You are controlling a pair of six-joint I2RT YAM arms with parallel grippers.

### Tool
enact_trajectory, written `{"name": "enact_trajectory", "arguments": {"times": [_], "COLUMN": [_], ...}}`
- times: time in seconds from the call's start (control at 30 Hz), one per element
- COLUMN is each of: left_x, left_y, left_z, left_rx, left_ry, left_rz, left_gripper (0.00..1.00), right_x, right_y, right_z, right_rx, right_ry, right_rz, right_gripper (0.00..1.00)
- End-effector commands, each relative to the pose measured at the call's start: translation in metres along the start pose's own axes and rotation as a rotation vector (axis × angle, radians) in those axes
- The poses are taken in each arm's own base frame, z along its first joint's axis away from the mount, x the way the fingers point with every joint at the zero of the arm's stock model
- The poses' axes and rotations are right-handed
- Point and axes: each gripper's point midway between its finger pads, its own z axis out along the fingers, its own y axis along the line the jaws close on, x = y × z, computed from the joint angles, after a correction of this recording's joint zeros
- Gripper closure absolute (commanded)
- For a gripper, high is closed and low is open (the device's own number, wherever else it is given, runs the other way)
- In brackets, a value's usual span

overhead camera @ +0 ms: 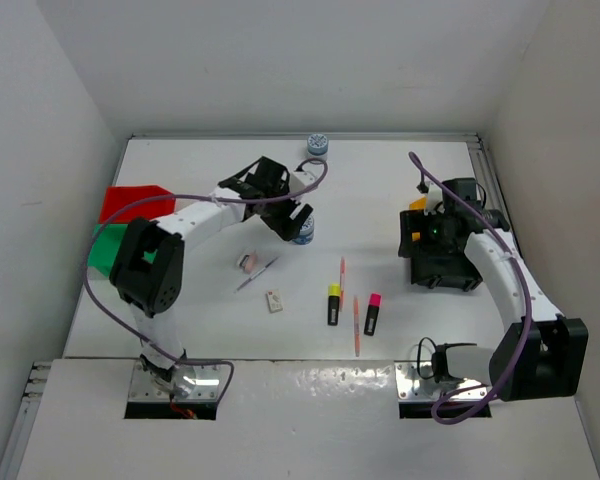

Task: Sort the stationery into containers
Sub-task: Pick up the stationery from the center of the board.

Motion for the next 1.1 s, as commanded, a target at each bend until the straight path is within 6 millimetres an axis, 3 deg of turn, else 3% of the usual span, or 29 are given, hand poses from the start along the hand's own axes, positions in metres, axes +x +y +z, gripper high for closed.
{"name": "enact_trajectory", "arguments": {"times": [0.0,0.1,0.2,0.43,0.63,0.67,0.73,0.77,0.87,0.97,1.0,1.07], "left_x": [-0.049,-0.046,-0.051,-0.042,-0.037,-0.038,-0.04,-0.041,-0.043,-0.055,-0.065,-0.062], "left_y": [-0.008,-0.007,-0.006,-0.007,-0.007,-0.006,-0.004,-0.003,0.006,0.026,0.033,0.062], "left_z": [0.003,0.023,0.03,0.052,0.057,0.058,0.056,0.054,0.043,0.014,-0.004,-0.03], "left_rx": [0.023,0.027,0.029,0.018,0.006,0.003,-0.008,-0.01,-0.036,-0.067,-0.083,-0.132], "left_ry": [-0.126,-0.096,-0.099,-0.061,-0.044,-0.045,-0.046,-0.044,-0.037,-0.077,-0.112,-0.13], "left_rz": [-0.005,-0.03,-0.033,-0.04,-0.038,-0.039,-0.039,-0.038,-0.053,-0.11,-0.136,-0.199], "left_gripper": [0.18,0.15,0.13,0.16,0.28,0.31,0.48,0.59,0.68,0.73,0.74,0.8], "right_x": [-0.004,-0.002,-0.001,0.002,0.003,0.002,0.003,0.003,0.003,0.003,0.002,0.003], "right_y": [-0.002,-0.003,-0.003,-0.004,-0.005,-0.005,-0.006,-0.005,-0.005,-0.004,-0.003,-0.002], "right_z": [-0.004,-0.003,-0.001,0.001,0.003,0.003,0.003,0.003,0.002,0.003,0.002,0.003], "right_rx": [0.016,0.02,0.021,0.023,0.027,0.026,0.029,0.029,0.027,0.022,0.019,0.014], "right_ry": [-0.029,-0.023,-0.015,-0.009,-0.008,-0.011,-0.011,-0.012,-0.017,-0.023,-0.026,-0.028], "right_rz": [0.013,0.009,0.012,0.011,0.016,0.014,0.016,0.018,0.018,0.021,0.021,0.025], "right_gripper": [0.1,0.1,0.1,0.1,0.1,0.1,0.1,0.1,0.1,0.1,0.1,0.1]}}
